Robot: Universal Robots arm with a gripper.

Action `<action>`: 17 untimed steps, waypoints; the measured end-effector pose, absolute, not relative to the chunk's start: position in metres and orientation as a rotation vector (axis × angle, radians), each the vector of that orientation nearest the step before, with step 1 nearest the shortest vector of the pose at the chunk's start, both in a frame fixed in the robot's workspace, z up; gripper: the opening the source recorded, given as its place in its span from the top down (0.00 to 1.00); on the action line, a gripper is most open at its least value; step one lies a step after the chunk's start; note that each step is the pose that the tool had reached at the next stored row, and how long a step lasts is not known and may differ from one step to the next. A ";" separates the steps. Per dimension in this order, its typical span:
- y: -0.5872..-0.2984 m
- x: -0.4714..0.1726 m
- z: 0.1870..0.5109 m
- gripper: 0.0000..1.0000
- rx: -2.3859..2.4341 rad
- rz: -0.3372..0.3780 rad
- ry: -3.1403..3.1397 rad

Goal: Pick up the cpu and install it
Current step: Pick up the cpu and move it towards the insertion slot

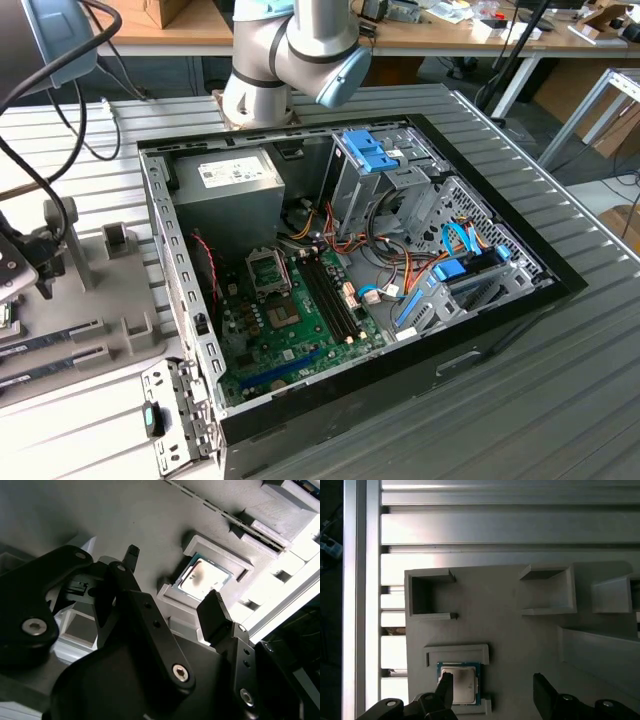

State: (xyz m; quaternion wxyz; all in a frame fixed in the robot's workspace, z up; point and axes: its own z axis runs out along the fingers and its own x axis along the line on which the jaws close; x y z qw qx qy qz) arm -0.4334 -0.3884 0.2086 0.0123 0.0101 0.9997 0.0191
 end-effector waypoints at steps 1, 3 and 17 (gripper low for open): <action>-0.388 -0.433 0.208 0.26 0.031 0.060 3.116; -0.388 -0.433 0.207 0.26 0.031 0.060 3.116; -0.388 -0.435 0.202 0.26 0.031 0.060 3.116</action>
